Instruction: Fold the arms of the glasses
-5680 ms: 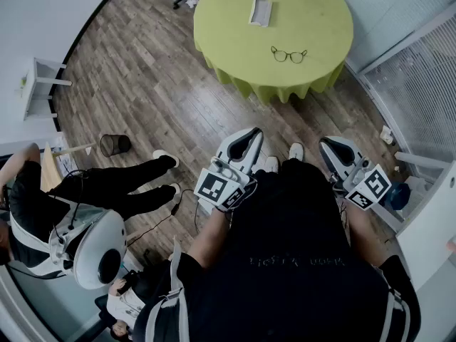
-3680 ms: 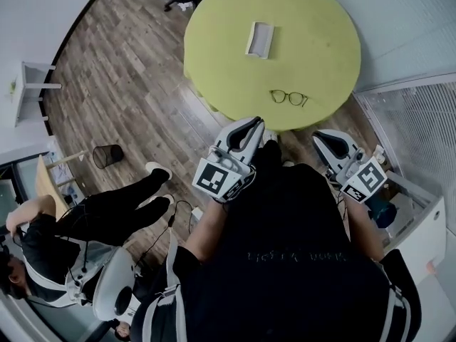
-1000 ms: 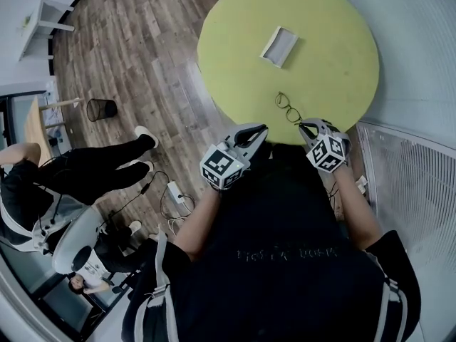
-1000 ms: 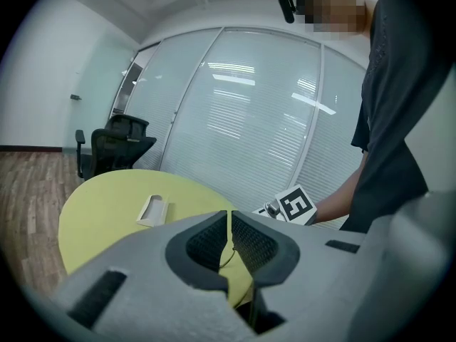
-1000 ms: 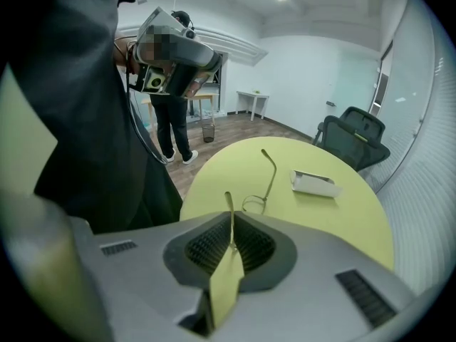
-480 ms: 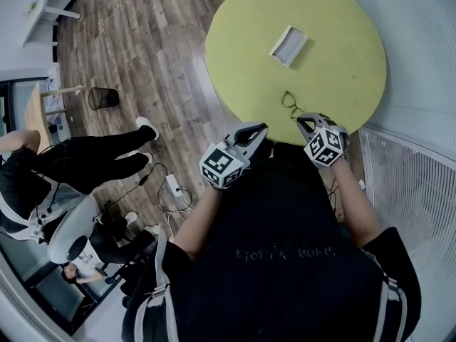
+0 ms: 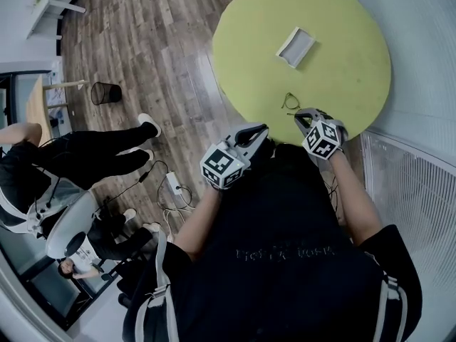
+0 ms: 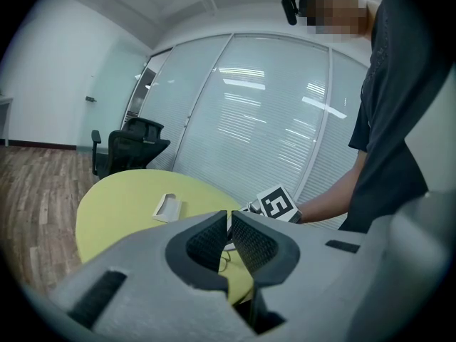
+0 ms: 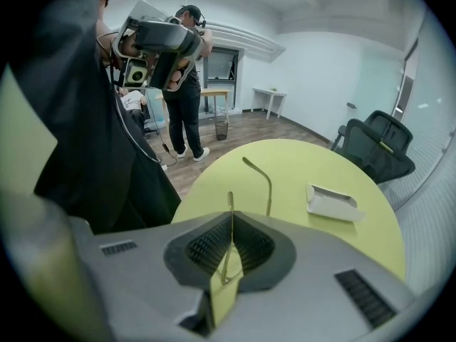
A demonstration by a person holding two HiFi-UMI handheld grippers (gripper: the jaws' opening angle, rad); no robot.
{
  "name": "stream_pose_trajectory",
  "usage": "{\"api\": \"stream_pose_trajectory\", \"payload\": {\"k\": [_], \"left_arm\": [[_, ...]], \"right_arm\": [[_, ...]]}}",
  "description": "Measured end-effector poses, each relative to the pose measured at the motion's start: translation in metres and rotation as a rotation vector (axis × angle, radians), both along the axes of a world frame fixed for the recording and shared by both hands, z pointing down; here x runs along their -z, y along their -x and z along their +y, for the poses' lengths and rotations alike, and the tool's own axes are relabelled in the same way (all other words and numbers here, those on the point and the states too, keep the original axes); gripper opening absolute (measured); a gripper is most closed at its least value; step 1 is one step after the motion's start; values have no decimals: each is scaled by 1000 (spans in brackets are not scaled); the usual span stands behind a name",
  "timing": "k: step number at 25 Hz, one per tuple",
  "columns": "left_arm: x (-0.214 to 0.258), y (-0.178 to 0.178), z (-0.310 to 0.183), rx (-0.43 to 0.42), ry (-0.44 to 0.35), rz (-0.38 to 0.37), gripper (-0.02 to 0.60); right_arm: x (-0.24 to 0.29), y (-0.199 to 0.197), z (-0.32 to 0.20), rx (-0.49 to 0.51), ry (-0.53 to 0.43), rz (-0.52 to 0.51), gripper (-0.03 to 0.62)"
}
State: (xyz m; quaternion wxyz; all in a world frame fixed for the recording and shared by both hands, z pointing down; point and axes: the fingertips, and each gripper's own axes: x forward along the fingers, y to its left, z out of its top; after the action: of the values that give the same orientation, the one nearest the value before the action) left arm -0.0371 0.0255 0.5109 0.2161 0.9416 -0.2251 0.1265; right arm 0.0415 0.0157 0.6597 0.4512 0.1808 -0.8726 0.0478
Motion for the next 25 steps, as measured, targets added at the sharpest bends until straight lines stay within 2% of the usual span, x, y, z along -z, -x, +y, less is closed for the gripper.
{"api": "stream_pose_trajectory", "payload": {"k": [17,23,25], "left_arm": [[2,12,1,22,14,-15,34],[2,15,4,28,12,-15,34],[2,16,3,36,19,-9,34]], "right_arm": [[-29,16,-1,72,44,60,31],[13,19,0,63,14,-40,34],[19,17,1,70,14,-39,35]]}}
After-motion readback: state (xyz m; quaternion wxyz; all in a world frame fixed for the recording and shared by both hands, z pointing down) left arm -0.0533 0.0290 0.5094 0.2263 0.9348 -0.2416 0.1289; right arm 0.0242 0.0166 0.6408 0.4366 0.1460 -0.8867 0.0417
